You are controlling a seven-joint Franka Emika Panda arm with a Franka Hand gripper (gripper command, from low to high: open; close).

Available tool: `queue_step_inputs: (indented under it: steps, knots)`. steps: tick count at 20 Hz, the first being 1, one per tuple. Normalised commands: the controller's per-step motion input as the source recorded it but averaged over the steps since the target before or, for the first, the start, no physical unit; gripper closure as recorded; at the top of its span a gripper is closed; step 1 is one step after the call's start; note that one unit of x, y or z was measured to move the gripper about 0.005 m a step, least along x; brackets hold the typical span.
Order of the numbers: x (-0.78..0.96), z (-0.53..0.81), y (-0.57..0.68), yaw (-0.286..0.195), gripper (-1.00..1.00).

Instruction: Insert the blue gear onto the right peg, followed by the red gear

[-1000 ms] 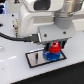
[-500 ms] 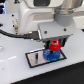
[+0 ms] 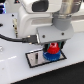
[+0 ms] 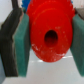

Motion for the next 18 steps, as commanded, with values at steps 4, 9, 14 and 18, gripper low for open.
queue_step_inputs:
  steps: [4,9,14,18]
  knots:
    - [0.27,-0.17,-0.02,0.0,1.0]
    - [0.13,-0.26,0.02,0.0,1.0]
    - [0.05,0.04,0.04,0.0,-1.0]
    - [0.03,0.03,0.03,0.0,-1.0]
